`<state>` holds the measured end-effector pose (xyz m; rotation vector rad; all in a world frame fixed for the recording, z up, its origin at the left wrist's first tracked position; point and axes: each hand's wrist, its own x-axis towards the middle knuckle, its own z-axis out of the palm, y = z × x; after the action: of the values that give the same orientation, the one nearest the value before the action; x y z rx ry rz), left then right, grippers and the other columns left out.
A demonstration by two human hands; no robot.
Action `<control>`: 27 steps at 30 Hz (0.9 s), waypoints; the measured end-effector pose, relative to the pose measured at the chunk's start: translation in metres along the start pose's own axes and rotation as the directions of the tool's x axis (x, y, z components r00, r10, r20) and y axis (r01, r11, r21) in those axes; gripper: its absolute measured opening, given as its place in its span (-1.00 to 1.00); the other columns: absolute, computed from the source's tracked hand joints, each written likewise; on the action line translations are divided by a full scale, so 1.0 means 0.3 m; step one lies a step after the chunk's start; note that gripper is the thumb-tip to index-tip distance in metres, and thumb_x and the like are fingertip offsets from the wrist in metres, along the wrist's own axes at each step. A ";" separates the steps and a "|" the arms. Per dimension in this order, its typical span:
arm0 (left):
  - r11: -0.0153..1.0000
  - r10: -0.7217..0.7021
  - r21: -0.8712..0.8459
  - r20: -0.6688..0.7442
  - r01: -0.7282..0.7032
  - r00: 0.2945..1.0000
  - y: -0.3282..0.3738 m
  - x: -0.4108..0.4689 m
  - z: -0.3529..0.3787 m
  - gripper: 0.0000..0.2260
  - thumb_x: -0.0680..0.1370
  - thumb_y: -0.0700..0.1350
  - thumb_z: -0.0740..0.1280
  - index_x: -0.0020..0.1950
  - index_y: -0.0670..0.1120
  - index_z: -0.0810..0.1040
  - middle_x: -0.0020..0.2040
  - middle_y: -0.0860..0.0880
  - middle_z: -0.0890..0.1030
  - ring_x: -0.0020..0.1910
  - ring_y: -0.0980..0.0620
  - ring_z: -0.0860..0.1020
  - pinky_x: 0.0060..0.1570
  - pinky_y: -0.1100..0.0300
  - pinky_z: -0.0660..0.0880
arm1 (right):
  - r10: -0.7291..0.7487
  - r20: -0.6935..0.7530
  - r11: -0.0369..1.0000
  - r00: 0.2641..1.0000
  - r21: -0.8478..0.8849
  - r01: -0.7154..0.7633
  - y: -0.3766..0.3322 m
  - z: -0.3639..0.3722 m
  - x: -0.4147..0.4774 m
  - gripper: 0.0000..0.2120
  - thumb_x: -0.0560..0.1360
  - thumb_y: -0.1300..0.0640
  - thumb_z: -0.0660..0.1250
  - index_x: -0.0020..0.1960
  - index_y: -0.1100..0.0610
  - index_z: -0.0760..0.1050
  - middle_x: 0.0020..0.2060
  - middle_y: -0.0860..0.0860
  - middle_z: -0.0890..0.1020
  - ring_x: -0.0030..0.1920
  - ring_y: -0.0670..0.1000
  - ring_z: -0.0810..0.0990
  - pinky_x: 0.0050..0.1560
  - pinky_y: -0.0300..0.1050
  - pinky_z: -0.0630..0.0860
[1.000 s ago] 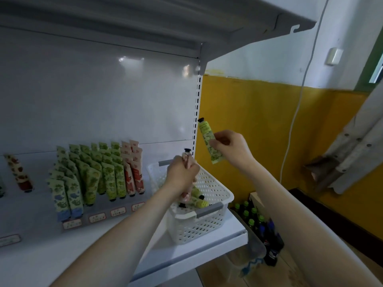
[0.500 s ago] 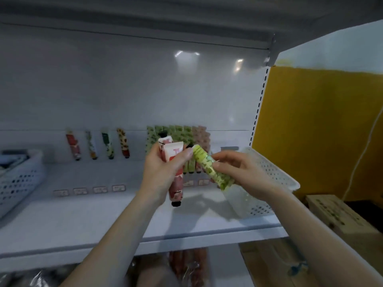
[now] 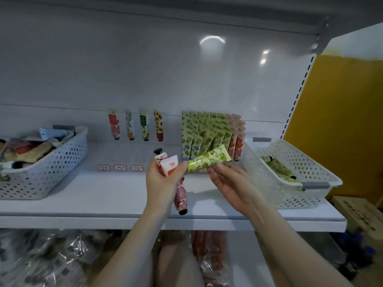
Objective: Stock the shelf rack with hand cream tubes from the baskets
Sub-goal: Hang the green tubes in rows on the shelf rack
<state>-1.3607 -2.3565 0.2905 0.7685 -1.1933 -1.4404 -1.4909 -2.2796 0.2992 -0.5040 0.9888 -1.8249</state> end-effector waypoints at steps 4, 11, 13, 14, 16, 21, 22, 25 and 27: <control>0.998 -0.005 0.055 -0.003 0.006 1.000 -0.039 -0.006 -0.012 -0.79 0.43 -0.22 0.45 -0.13 -0.03 0.43 -0.24 -0.04 0.54 -0.25 0.00 0.53 -0.17 0.00 0.54 | -0.049 -0.064 0.995 0.997 -0.093 0.043 0.059 0.006 0.026 -0.97 0.49 0.30 0.28 -0.09 0.26 0.49 -0.27 0.09 0.65 -0.28 -0.04 0.65 -0.20 -0.26 0.61; 0.994 -0.023 0.111 0.068 0.015 0.997 -0.067 0.015 -0.026 -0.80 0.43 -0.17 0.45 -0.11 -0.01 0.44 -0.19 -0.04 0.57 -0.21 0.00 0.58 -0.17 0.08 0.55 | -0.255 -0.116 0.905 0.960 -0.379 0.194 0.023 -0.009 0.050 -0.95 0.49 0.25 0.31 -0.12 0.22 0.53 -0.32 0.06 0.66 -0.32 -0.06 0.64 -0.24 -0.29 0.60; 0.996 -0.068 0.064 0.073 0.063 0.995 -0.061 0.025 -0.040 -0.80 0.43 -0.16 0.45 -0.09 -0.05 0.44 -0.19 -0.07 0.59 -0.28 0.03 0.62 -0.26 0.16 0.58 | -0.404 -0.154 0.781 0.902 -0.571 0.252 -0.036 -0.038 0.068 -0.94 0.48 0.24 0.32 -0.16 0.17 0.54 -0.30 0.06 0.65 -0.32 -0.05 0.63 -0.22 -0.26 0.61; 0.996 -0.081 0.048 0.065 0.078 0.995 -0.056 0.030 -0.046 -0.80 0.43 -0.15 0.45 -0.08 -0.07 0.43 -0.21 -0.08 0.57 -0.34 0.05 0.60 -0.37 0.24 0.55 | -0.483 -0.168 0.697 0.859 -0.667 0.261 -0.067 -0.057 0.082 -0.93 0.49 0.23 0.33 -0.17 0.15 0.54 -0.30 0.06 0.65 -0.32 -0.04 0.63 -0.20 -0.23 0.61; 0.995 -0.091 0.040 0.041 0.090 0.995 -0.051 0.039 -0.054 -0.79 0.42 -0.13 0.45 -0.07 -0.08 0.44 -0.25 -0.10 0.53 -0.38 0.04 0.53 -0.48 0.32 0.48 | -0.604 -0.171 0.546 0.778 -0.800 0.248 -0.118 -0.093 0.117 -0.91 0.49 0.20 0.34 -0.19 0.12 0.54 -0.31 0.05 0.63 -0.31 -0.01 0.62 -0.17 -0.16 0.60; 0.990 -0.135 0.040 0.047 0.134 0.990 -0.056 0.049 -0.047 -0.78 0.41 -0.08 0.46 -0.12 -0.03 0.42 -0.27 -0.06 0.49 -0.32 0.03 0.48 -0.34 0.21 0.50 | -0.691 -0.116 0.342 0.713 -0.922 0.181 -0.153 -0.147 0.235 -0.83 0.51 0.16 0.31 -0.15 0.26 0.55 -0.31 0.15 0.64 -0.25 0.15 0.63 -0.12 0.08 0.56; 0.988 -0.152 0.024 0.051 0.151 0.987 -0.056 0.052 -0.046 -0.78 0.41 -0.09 0.46 -0.13 -0.04 0.42 -0.28 -0.06 0.49 -0.33 0.02 0.48 -0.33 0.18 0.49 | -0.683 -0.094 0.310 0.725 -0.935 0.171 -0.149 -0.151 0.255 -0.79 0.52 0.15 0.30 -0.13 0.31 0.55 -0.29 0.18 0.65 -0.24 0.16 0.63 -0.15 0.01 0.54; 0.984 -0.180 -0.005 0.056 0.181 0.982 -0.057 0.067 -0.046 -0.77 0.41 -0.11 0.46 -0.11 -0.05 0.42 -0.28 -0.07 0.48 -0.34 0.02 0.47 -0.33 0.17 0.47 | -0.662 -0.039 0.243 0.749 -0.956 0.166 -0.131 -0.144 0.298 -0.75 0.52 0.16 0.28 -0.19 0.35 0.52 -0.30 0.22 0.65 -0.29 0.17 0.59 -0.28 -0.12 0.45; 0.982 -0.188 0.011 0.059 0.188 0.980 -0.060 0.075 -0.049 -0.75 0.40 -0.10 0.47 -0.07 -0.06 0.43 -0.25 -0.08 0.50 -0.32 0.02 0.49 -0.32 0.18 0.47 | -0.662 -0.010 0.209 0.750 -0.963 0.172 -0.120 -0.142 0.326 -0.73 0.52 0.17 0.28 -0.22 0.37 0.49 -0.30 0.25 0.64 -0.27 0.21 0.59 -0.27 -0.07 0.47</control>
<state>-1.3580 -2.3833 0.2724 0.8655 -1.1952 -1.6259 -1.5846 -2.3417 0.2954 -1.2256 2.5112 -1.6585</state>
